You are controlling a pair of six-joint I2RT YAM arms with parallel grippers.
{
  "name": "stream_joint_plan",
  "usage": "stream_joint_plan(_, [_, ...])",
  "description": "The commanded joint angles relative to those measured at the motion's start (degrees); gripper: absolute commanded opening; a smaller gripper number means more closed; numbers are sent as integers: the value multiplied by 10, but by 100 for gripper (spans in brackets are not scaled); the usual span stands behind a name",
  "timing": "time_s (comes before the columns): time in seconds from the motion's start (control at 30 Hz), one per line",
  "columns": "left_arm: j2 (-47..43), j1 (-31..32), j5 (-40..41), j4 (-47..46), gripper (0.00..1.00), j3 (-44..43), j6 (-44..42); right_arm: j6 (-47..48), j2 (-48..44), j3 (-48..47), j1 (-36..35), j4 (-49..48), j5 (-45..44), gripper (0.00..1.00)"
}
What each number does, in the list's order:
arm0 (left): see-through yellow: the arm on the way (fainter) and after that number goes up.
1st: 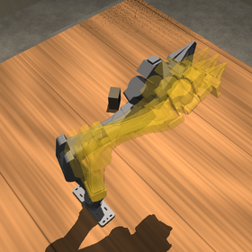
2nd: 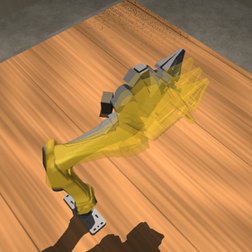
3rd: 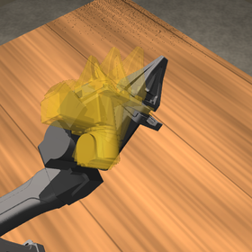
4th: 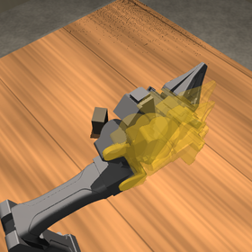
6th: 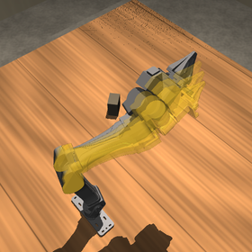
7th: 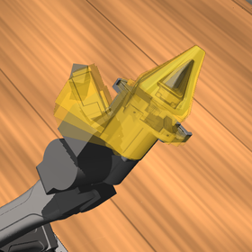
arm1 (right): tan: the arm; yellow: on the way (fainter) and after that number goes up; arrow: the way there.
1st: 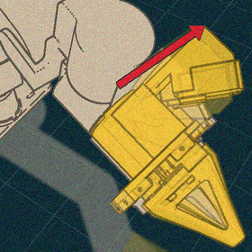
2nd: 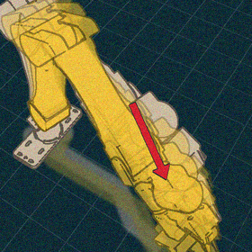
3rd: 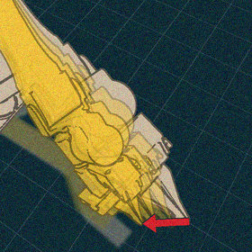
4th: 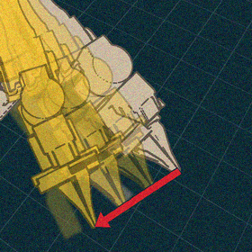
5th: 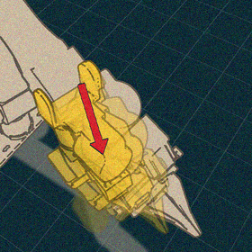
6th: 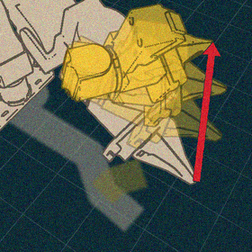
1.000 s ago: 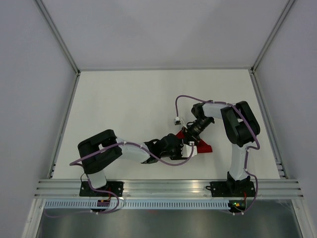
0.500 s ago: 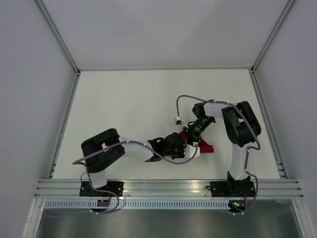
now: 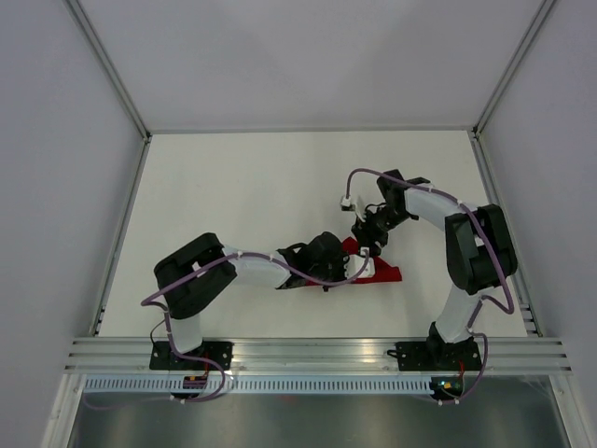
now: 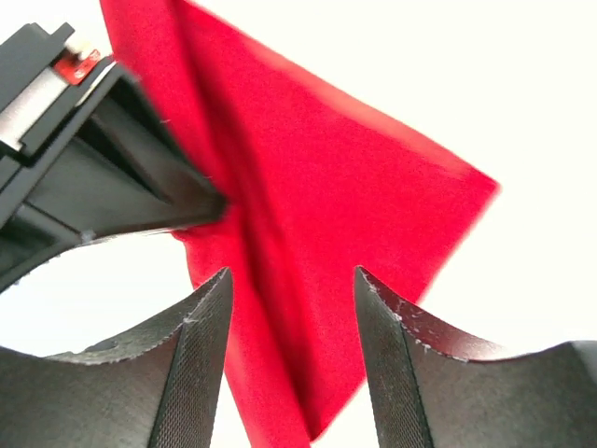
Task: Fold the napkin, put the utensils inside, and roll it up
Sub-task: Roll the napkin with the utensil
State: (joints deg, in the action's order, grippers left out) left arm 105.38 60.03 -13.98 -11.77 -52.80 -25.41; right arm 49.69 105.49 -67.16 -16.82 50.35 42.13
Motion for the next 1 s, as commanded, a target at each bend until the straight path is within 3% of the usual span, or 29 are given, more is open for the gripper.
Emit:
stream_joint_plan(0.0, [28,-18,-43,87,2,-1,46,-47,-48,-27,32,-62,-13,61])
stream_joint_plan(0.23, [54,-59,-116,148,2,-47,89,-55,-113,-33,136,-68,40,61])
stream_joint_plan(0.5, [96,-107,-208,207,2,-106,127,-43,-328,137,156,-159,52,67])
stream_joint_plan(0.73, [153,-135,-274,278,2,-172,149,8,-402,248,62,-193,-4,67])
stream_joint_plan(0.97, [198,-149,-322,347,2,-229,160,-15,-434,368,-76,-361,-143,68])
